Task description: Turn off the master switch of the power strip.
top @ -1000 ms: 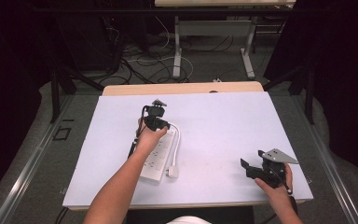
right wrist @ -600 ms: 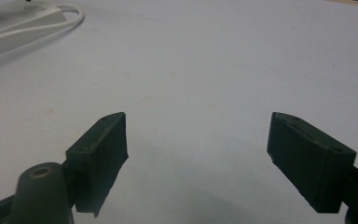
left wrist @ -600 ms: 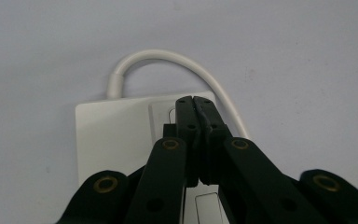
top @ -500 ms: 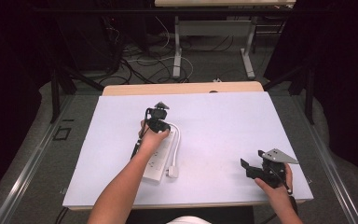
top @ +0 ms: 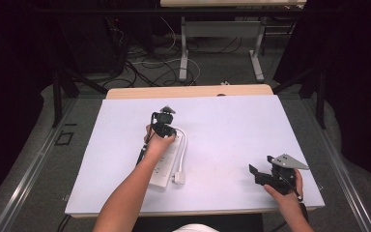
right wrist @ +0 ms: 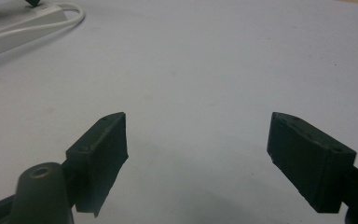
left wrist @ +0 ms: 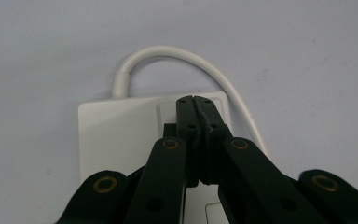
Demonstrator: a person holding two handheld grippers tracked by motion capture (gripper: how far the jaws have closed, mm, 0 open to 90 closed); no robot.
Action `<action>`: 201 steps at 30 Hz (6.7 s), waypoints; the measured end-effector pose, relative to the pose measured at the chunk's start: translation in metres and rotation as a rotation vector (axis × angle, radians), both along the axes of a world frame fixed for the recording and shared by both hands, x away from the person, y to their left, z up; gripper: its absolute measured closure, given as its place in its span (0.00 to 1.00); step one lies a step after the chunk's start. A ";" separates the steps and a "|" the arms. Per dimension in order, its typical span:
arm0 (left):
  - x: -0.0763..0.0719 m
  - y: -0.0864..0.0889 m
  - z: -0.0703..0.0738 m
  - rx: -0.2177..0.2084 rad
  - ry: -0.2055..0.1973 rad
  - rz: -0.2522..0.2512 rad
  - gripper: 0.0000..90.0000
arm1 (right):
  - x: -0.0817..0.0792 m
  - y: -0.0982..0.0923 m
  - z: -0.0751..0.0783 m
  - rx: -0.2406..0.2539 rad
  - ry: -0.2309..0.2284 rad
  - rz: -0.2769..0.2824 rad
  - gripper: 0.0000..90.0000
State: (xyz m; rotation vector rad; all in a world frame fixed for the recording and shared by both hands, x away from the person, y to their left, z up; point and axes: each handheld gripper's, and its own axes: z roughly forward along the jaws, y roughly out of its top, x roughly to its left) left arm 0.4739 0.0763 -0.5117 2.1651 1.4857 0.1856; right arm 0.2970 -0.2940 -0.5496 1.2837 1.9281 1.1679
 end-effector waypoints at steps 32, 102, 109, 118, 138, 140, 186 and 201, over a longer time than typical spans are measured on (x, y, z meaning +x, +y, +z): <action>-0.001 -0.002 0.000 0.027 -0.019 0.006 1.00 | 0.000 0.001 0.000 0.010 0.001 0.001 0.21; -0.016 0.039 0.026 -0.104 -0.048 0.055 0.68 | 0.001 0.001 0.001 0.012 -0.005 0.001 0.21; -0.022 0.040 0.029 -0.110 -0.053 0.030 0.63 | 0.001 0.002 0.000 0.013 -0.012 0.000 0.21; -0.029 0.044 0.031 -0.112 -0.072 0.003 0.52 | 0.001 0.002 0.000 0.013 -0.012 0.000 0.21; -0.051 0.053 0.035 -0.092 -0.171 -0.082 0.39 | 0.000 0.003 0.001 0.014 -0.007 -0.004 0.21; -0.053 0.055 0.036 -0.088 -0.180 -0.086 0.36 | 0.001 0.003 0.000 0.014 -0.015 -0.001 0.21; -0.100 0.113 0.045 -0.166 -0.185 -0.012 0.00 | 0.000 0.006 0.001 0.024 0.002 0.016 0.21; -0.112 0.127 0.032 -0.156 -0.208 0.010 0.05 | -0.001 0.006 0.002 0.018 0.008 0.012 0.21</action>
